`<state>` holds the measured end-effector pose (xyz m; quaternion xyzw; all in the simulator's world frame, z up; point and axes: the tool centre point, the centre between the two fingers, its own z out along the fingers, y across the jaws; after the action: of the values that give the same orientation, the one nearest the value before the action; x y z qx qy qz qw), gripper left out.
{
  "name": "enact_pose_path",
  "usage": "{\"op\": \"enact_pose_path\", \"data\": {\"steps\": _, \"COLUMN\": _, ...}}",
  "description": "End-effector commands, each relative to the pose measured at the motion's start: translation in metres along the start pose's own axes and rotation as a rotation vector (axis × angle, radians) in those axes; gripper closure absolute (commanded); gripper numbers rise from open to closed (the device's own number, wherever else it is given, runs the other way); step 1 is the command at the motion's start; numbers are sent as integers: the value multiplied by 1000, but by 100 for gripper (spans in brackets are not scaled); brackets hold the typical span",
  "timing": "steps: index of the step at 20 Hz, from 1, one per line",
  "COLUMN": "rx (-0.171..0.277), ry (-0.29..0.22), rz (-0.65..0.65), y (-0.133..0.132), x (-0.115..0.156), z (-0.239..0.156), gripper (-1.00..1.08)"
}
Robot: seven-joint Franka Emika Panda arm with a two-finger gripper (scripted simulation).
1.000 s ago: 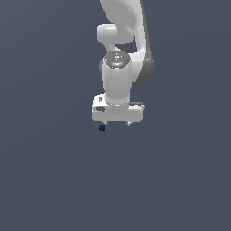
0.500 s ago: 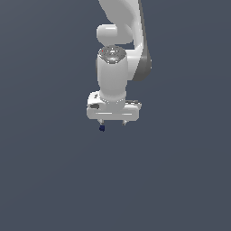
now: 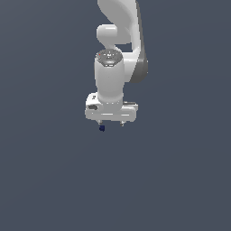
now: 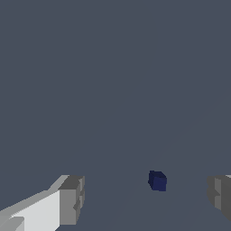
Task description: Pick up the object and move it to a goal position.
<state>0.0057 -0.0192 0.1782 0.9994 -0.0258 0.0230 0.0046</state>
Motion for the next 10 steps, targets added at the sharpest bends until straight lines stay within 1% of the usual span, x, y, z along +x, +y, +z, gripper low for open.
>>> {"op": "enact_pose_path", "data": {"steps": 1, "rx": 2, "ry": -5, "rz": 11, "y": 6, "x": -6, "z": 11, "gripper": -92}}
{"op": "enact_pose_path", "data": {"steps": 5, "rx": 5, "ry": -15, "rz": 38, "y": 20, "x": -20, "z": 37, "gripper": -92}}
{"op": "enact_pose_path", "data": {"steps": 10, "rx": 7, "ry": -31, "rz": 82, "y": 41, "x": -47, "z": 75, "gripper": -92}}
